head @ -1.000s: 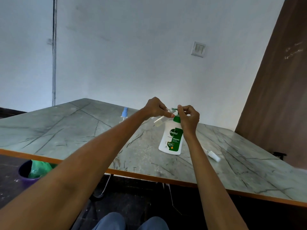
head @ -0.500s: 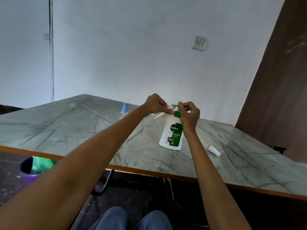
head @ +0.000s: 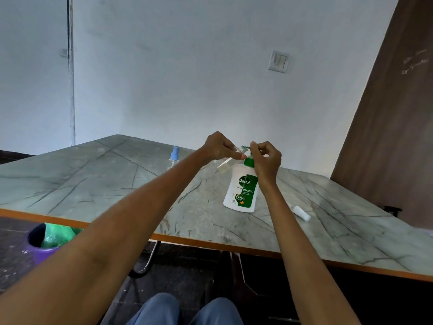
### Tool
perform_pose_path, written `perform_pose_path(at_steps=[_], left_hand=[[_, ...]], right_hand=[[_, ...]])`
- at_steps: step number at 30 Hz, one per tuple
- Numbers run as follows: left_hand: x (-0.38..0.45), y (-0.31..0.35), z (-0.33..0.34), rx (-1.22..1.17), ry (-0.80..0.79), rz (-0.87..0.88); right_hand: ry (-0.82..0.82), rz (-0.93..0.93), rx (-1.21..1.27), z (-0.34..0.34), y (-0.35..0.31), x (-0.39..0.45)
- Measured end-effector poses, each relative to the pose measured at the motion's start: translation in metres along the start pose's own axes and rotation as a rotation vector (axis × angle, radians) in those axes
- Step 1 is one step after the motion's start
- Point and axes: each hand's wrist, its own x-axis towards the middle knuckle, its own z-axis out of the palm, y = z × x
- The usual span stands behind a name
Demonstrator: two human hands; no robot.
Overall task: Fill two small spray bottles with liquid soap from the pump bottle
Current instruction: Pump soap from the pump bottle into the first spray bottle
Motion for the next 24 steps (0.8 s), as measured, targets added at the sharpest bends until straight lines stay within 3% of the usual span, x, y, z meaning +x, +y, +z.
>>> perform_pose_path(at_steps=[24], left_hand=[[-0.0031,-0.0010,0.0015,0.009,0.003,-0.008]], right_hand=[[-0.024,-0.007,0.010,0.0004,0.0030,-0.0025]])
